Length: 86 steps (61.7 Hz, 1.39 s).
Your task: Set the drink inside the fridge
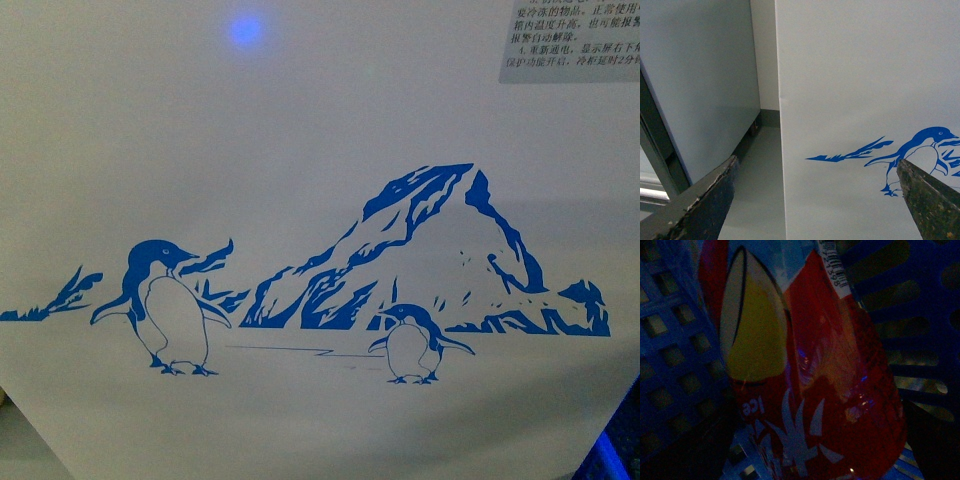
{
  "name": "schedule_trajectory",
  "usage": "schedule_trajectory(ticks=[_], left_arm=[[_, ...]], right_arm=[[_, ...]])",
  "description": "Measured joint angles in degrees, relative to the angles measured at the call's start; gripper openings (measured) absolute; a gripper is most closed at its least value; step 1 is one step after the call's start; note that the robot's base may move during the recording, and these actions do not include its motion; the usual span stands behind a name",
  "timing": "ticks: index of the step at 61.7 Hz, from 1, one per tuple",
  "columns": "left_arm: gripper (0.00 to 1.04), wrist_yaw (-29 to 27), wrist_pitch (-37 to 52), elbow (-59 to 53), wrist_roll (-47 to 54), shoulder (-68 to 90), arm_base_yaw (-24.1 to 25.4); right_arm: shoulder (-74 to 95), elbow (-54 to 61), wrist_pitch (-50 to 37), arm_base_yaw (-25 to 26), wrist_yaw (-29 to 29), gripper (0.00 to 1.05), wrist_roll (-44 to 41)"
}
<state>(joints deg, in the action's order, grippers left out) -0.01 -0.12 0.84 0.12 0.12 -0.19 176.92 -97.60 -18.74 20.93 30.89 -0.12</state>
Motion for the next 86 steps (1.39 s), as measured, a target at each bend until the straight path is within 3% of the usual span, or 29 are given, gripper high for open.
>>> schedule_trajectory(ticks=[15, 33, 40, 64, 86], left_arm=[[0.97, 0.0, 0.0, 0.0, 0.0, 0.0, 0.0], [0.97, 0.0, 0.0, 0.02, 0.0, 0.0, 0.0], [0.97, 0.0, 0.0, 0.0, 0.0, 0.0, 0.0], [0.97, 0.0, 0.0, 0.0, 0.0, 0.0, 0.0], [0.97, 0.0, 0.0, 0.0, 0.0, 0.0, 0.0]], right_arm=[[0.04, -0.83, 0.79, 0.02, 0.37, 0.97, 0.44], [-0.37, 0.04, 1.6, 0.24, -0.26, 0.59, 0.9], [-2.58, 3.82, 0.72, 0.26, -1.88, 0.51, 1.03], [-22.38, 25.62, -2.23, -3.65, -12.37, 0.47, 2.34], [-60.41, 46.03, -2.6, -6.4, -20.11, 0.47, 4.63]])
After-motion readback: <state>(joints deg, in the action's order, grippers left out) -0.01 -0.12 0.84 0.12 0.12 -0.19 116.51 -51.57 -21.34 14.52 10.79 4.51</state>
